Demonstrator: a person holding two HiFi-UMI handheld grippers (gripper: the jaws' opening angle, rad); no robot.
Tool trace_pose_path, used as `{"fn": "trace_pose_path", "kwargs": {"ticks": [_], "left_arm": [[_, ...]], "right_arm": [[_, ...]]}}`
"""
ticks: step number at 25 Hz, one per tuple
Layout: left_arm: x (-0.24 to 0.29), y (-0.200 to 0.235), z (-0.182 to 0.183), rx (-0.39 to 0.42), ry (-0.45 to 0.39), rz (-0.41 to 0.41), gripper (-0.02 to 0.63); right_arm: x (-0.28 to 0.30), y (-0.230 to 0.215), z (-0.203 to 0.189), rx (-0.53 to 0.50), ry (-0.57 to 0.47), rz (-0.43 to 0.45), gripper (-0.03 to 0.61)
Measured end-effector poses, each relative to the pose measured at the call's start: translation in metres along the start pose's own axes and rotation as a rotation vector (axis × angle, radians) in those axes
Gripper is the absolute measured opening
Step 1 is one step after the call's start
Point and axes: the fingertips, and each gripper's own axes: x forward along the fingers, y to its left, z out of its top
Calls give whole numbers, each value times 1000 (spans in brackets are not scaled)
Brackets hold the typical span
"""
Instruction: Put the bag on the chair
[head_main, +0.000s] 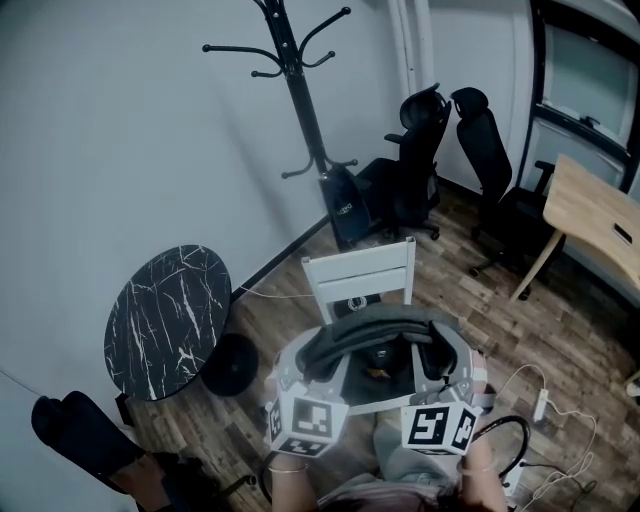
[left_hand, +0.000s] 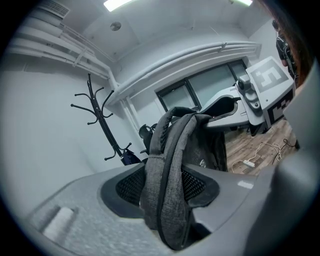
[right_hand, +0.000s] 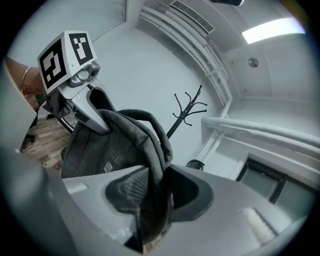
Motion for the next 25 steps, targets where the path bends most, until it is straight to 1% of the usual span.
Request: {"fn": "trace_pose_path", "kwargs": {"ticks": [9, 25], "left_arm": [[49, 21, -9, -12, 29, -17, 199], [121, 52, -36, -48, 91, -50, 199]], "right_arm": [[51, -6, -9, 2, 32, 24, 120], [131, -1, -28, -21, 84, 85, 118]]}}
